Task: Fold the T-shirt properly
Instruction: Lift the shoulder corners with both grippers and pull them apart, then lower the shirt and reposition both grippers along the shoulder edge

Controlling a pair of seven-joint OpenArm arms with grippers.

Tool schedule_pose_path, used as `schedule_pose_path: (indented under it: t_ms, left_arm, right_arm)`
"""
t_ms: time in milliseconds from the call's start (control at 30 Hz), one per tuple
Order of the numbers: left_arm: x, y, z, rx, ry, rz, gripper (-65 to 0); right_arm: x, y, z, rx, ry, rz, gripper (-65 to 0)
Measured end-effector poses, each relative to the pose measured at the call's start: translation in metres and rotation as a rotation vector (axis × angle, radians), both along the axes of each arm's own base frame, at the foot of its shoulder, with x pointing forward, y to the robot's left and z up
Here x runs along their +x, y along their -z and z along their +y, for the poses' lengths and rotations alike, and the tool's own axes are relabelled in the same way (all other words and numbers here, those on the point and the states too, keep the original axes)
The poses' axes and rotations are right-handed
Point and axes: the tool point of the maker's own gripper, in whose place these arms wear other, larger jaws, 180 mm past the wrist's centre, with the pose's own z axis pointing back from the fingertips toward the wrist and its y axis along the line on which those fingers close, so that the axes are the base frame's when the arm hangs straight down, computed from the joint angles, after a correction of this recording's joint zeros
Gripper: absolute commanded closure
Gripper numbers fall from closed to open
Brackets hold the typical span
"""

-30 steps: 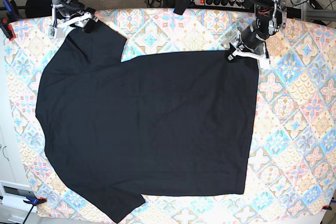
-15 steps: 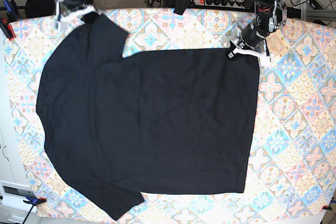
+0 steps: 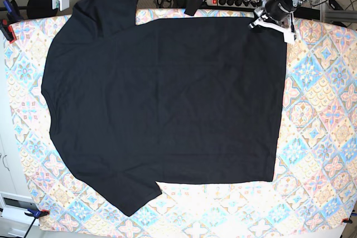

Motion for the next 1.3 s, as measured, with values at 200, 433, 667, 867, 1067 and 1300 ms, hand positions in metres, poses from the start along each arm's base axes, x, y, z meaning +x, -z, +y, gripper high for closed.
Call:
schedule_pose_path:
  t_ms: [200,433,667,867,1067,1300]
  left_arm:
    - [-0.016,0.0,0.007,0.023,0.014,0.023,0.0]
    - [-0.029,0.001,0.012,0.031,0.04,0.054,0.0]
    - [-0.018,-0.01,0.013,0.037,0.042,0.015,0.0]
    - [0.021,-0.05,0.014,0.063,0.056,-0.137,0.0]
    - [0.068,-0.068,0.012,0.06,0.048,-0.247,-0.1]
    - [0.109,-0.08,0.015,0.06,0.038,-0.33,-0.1]
  right_arm:
    - [-0.013,-0.012,0.002,-0.01,-0.022,0.01,0.0]
    - [-0.014,-0.029,0.008,-0.016,-0.057,-0.009,0.0]
    - [-0.008,-0.033,0.009,-0.018,-0.063,-0.025,0.0]
    - [0.039,-0.045,0.013,-0.022,-0.08,-0.151,0.0]
    - [0.081,-0.051,0.013,-0.028,-0.081,-0.243,0.0]
    - [0.135,-0.061,0.017,-0.023,-0.114,-0.319,0.0]
